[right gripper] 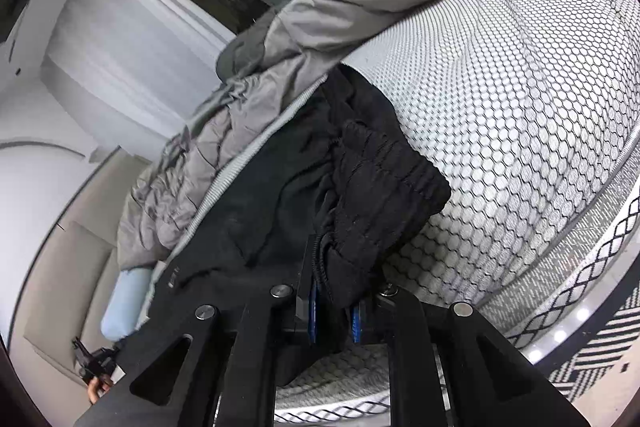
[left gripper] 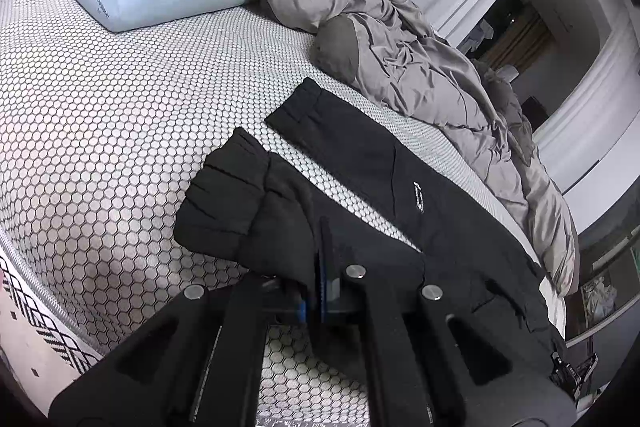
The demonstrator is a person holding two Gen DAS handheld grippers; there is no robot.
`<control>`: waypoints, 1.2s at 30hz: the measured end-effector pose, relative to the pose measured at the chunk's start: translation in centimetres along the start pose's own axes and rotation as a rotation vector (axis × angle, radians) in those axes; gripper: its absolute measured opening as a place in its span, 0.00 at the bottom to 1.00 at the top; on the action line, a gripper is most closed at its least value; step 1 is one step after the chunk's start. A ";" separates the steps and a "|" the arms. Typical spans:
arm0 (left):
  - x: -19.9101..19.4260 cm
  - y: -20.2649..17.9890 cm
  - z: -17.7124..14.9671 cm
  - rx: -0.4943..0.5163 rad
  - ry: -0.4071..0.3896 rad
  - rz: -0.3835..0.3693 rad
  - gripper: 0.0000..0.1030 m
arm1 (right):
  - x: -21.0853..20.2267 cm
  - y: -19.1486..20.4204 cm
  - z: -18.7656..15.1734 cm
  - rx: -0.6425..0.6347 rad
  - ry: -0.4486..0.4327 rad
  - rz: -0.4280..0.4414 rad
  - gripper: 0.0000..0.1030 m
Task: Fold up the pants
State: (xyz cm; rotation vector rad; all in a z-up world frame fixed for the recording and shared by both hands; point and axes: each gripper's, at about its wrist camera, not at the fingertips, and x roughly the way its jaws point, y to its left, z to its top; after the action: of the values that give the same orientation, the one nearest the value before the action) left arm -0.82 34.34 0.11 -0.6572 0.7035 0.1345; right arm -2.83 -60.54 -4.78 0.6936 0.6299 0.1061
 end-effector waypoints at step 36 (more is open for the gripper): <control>28.8 -7.0 19.9 -0.002 0.248 0.169 0.53 | 29.9 9.9 21.9 -0.128 0.058 -0.342 0.51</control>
State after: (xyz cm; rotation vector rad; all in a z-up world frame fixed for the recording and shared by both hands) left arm 34.57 37.88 -3.30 -0.6214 0.9990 0.2120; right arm 35.12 -56.46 -0.77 0.4531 0.7820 -0.1504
